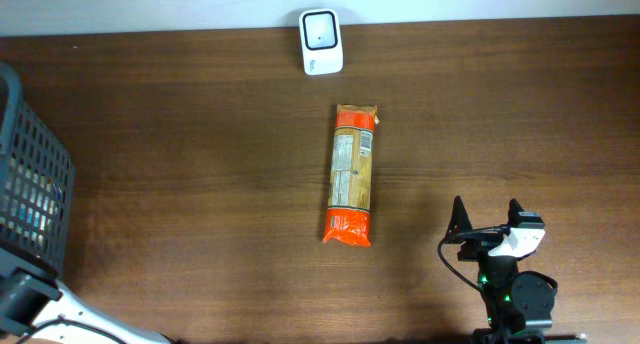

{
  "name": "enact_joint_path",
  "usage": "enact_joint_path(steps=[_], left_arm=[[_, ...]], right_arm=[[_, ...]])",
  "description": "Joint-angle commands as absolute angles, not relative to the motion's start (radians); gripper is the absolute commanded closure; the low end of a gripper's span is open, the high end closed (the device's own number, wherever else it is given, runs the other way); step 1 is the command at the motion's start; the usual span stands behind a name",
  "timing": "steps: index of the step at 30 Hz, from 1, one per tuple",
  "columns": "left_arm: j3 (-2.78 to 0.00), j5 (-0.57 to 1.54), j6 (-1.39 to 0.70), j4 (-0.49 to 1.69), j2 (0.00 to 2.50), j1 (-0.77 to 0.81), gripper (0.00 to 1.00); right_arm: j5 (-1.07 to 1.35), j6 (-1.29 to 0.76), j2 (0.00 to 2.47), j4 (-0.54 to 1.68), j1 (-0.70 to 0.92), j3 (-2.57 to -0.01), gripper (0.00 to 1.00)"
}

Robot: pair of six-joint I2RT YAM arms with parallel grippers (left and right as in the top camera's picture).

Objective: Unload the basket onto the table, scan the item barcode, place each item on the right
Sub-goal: 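Reach the left gripper into the basket and grasp the white bamboo tube, then place the white bamboo tube left of the snack package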

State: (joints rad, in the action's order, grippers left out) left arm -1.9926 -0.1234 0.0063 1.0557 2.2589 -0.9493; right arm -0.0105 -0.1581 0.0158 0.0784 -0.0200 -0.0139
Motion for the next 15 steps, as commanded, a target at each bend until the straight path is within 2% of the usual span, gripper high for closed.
enact_joint_path(steps=[1,7,10,13,15], left_arm=[[-2.111,0.015,-0.008,1.051,2.013,-0.947,1.00],[-2.197,0.047,-0.041,1.047,1.734,-0.937,1.00],[-2.198,0.143,-0.041,1.053,1.588,-0.905,1.00],[-2.198,0.311,-0.109,1.141,1.514,-0.788,1.00],[-2.189,0.337,-0.113,1.227,1.518,-0.650,1.00]], right_arm=[[-0.012,-0.162,0.008,0.081,-0.028,-0.006,0.01],[-0.012,-0.162,0.008,0.081,-0.028,-0.006,0.01],[-0.012,-0.162,0.008,0.081,-0.028,-0.006,0.01],[-0.012,-0.162,0.008,0.081,-0.028,-0.006,0.01],[-0.012,-0.162,0.008,0.081,-0.028,-0.006,0.01]])
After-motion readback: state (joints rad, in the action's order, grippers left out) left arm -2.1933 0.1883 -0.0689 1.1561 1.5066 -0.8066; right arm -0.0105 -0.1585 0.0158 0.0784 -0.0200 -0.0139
